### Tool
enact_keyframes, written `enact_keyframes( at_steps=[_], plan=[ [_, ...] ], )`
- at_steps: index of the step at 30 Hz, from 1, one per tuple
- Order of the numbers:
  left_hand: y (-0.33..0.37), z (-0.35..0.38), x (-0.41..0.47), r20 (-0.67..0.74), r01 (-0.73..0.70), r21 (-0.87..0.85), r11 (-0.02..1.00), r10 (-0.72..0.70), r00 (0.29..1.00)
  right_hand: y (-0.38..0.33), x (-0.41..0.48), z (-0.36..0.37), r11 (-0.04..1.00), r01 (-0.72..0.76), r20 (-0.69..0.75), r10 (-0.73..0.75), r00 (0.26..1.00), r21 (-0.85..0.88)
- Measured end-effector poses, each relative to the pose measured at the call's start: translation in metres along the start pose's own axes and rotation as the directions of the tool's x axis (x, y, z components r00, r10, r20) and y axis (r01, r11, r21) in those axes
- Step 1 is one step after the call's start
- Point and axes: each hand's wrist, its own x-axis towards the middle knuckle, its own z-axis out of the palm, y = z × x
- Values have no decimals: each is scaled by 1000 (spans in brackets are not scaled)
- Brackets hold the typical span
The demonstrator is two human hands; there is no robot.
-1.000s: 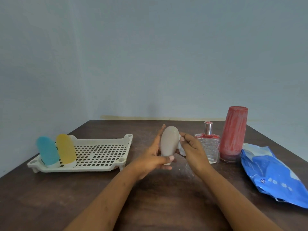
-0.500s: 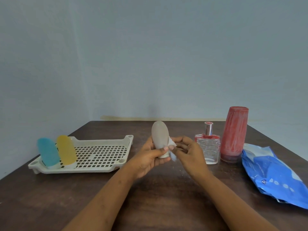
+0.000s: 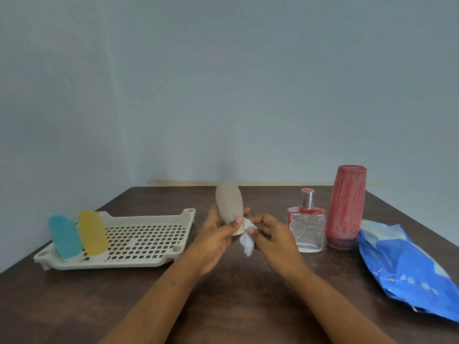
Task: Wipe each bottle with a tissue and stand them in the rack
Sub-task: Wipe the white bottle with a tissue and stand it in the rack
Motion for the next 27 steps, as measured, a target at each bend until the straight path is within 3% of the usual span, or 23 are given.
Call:
enact_keyframes(
  at_steps=[4,7,10,12,15,21,27],
  plan=[
    [-2,1,1,2,-8,-4,1000,8,1000,1,-2,2,987,-123,53,118,992,106],
    [-4,1,2,-12,-11,21,1000,11,1000,-1,-4,4,980,-133,32,130,991,149],
    [-6,-2,3,-64,-24,116,993,31,997,-1,-5,6,995,21,-13,-22,1000,-93],
    [-7,-4,4,-101,-34,160,987,51,994,-3,-7,9,951,138,22,-137,990,-278],
    [-8,-3,4,-119,-45,136,990,62,991,-3,-7,11,936,184,-19,-199,980,-299],
    [-6,9,-2,11,-4,96,995,3,1000,2,-2,5,999,22,-135,-19,991,27],
    [-1,13,-6,105,18,74,997,-26,994,-2,-2,7,871,-237,76,227,971,431]
  ],
)
